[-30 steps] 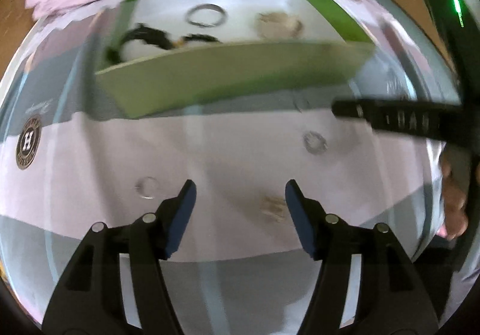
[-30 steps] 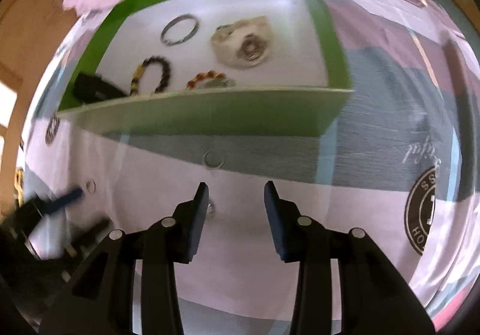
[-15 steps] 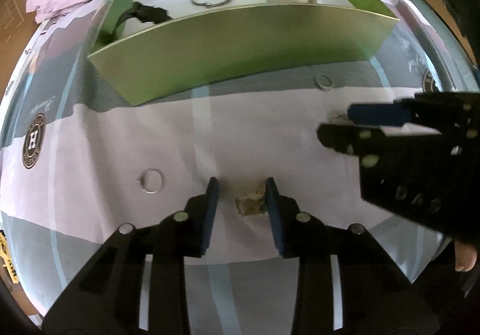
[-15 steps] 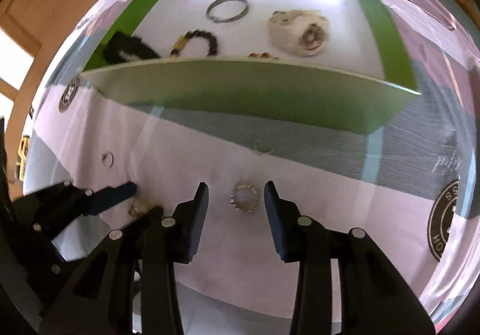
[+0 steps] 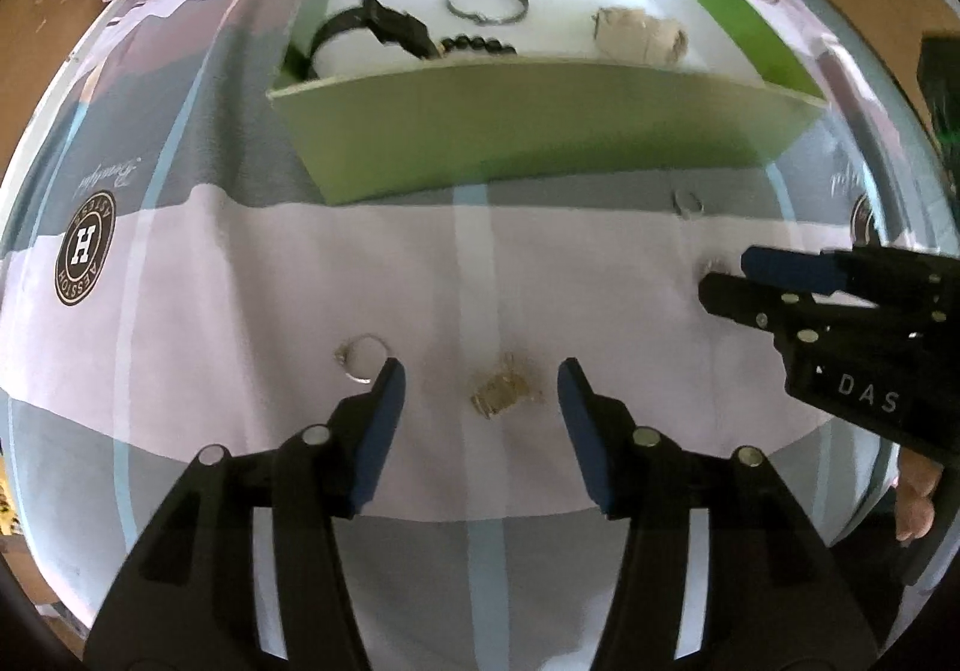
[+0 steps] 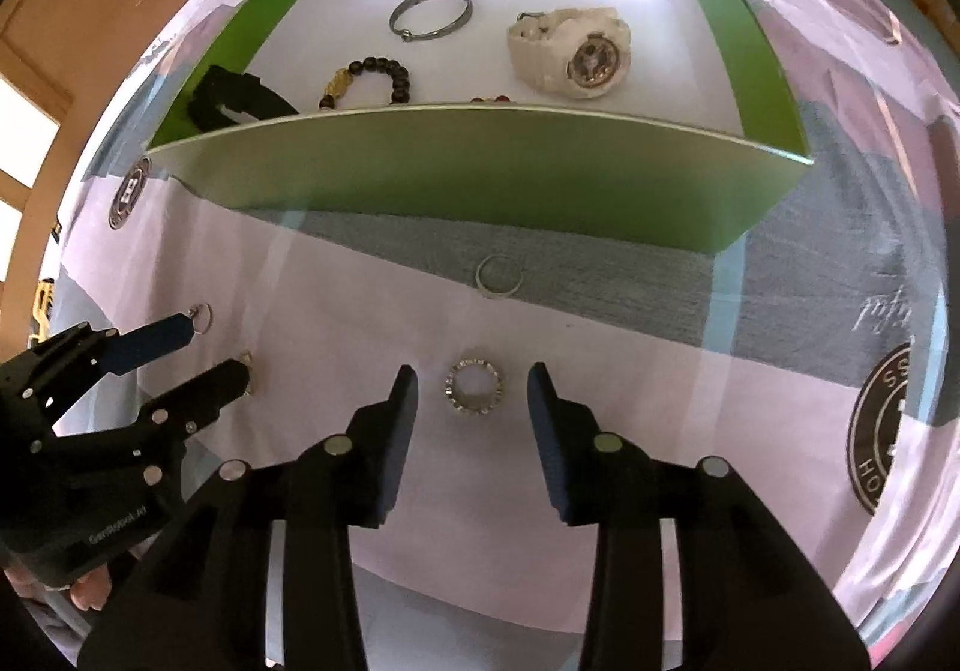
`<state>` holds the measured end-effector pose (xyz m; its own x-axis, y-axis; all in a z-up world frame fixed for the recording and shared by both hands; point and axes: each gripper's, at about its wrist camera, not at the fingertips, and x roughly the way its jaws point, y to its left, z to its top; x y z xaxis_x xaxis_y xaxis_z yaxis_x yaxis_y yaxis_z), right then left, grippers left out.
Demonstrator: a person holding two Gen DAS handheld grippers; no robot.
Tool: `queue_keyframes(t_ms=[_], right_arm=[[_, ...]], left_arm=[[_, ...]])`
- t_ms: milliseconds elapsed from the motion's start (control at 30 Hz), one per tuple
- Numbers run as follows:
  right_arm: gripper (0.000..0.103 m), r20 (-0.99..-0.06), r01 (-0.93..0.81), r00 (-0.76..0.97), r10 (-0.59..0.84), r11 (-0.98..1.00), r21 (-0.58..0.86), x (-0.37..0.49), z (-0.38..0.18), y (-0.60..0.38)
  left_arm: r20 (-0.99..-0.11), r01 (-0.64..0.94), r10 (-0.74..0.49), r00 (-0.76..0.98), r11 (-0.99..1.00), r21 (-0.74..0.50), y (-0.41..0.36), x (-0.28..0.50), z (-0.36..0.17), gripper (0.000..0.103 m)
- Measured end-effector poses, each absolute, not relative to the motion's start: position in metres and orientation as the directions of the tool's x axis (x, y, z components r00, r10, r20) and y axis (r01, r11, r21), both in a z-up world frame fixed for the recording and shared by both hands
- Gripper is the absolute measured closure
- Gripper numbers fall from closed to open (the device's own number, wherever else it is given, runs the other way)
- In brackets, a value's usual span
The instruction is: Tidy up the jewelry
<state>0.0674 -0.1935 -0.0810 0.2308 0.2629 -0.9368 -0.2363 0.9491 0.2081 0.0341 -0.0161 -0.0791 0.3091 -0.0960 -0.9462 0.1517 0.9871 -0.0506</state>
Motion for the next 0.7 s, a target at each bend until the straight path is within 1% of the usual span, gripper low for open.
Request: queue_keyframes(t_ms=[133,400,667,700], right_arm=[[0.064,-0.947,-0.255,0.220,0.235,0.951,0.177,0.064,-0.086,-0.186],[0.064,-0.954,-0.296,0.231,0.189,0.948,0.117,0.058,-0.091,-0.178],[0.064,-0.955,-0.298,0.233,0.183,0.948,0.109,0.053,-0.089,-0.179],[0.063,-0.955,-0.299,0.233,0.182,0.948,0.108,0.055,-0.090,-0.174]], left_arm=[[-0.952,0.170,-0.072,0.298,0.985,-0.021,-0.023,0.027,-0.088,0.049],[-0.951,0.196,-0.060,0.304,0.981,0.001,-0.028,0.024,-0.090,0.050],[-0.950,0.204,-0.045,0.310,0.979,0.020,-0.031,0.022,-0.090,0.050],[-0.949,0.206,-0.042,0.311,0.978,0.025,-0.032,0.022,-0.090,0.050]])
